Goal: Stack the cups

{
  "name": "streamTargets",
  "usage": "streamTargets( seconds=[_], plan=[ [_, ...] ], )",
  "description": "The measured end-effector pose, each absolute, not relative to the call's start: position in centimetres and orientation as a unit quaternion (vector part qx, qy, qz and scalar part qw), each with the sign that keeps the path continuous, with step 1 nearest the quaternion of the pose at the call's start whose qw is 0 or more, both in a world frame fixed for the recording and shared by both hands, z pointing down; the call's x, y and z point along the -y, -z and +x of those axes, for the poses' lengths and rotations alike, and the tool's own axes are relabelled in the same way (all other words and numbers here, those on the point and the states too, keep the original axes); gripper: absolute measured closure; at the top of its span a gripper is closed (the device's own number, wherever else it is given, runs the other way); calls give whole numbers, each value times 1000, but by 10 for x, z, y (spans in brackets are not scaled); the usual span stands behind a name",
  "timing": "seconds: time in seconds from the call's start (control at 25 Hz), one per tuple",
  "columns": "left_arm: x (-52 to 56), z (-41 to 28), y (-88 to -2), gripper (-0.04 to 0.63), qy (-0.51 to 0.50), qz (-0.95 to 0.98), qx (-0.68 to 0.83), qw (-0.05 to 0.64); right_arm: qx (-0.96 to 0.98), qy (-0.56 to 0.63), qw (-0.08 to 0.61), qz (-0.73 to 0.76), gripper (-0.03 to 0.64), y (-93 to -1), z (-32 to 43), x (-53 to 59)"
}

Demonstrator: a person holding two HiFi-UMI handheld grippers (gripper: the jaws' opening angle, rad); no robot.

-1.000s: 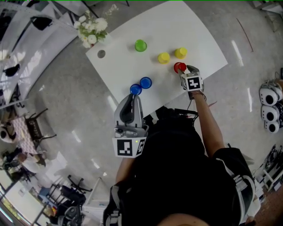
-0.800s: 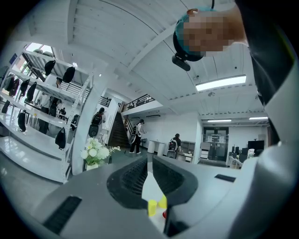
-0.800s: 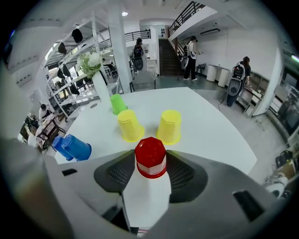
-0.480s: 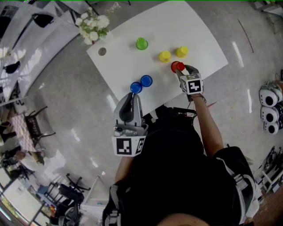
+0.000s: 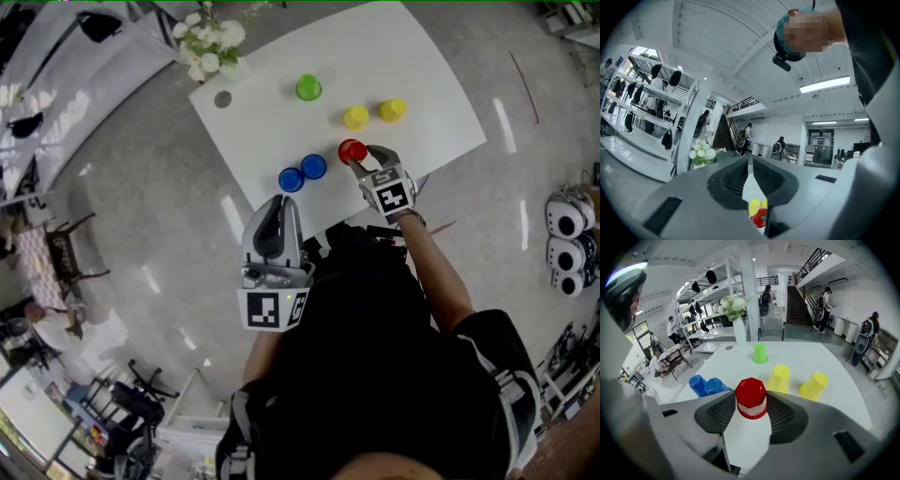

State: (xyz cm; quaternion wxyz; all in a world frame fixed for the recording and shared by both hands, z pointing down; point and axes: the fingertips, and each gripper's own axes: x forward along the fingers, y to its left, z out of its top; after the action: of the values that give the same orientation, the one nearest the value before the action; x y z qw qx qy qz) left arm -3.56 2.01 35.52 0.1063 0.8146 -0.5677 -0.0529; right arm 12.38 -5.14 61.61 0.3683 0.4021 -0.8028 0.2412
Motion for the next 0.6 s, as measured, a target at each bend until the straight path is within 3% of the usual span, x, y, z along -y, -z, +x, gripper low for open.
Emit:
streamTargets(
  seconds=[0.6],
  plan=[
    [-29, -62, -361, 545, 56, 799, 588, 115, 803, -236, 415, 357, 394, -652, 88, 48]
  ],
)
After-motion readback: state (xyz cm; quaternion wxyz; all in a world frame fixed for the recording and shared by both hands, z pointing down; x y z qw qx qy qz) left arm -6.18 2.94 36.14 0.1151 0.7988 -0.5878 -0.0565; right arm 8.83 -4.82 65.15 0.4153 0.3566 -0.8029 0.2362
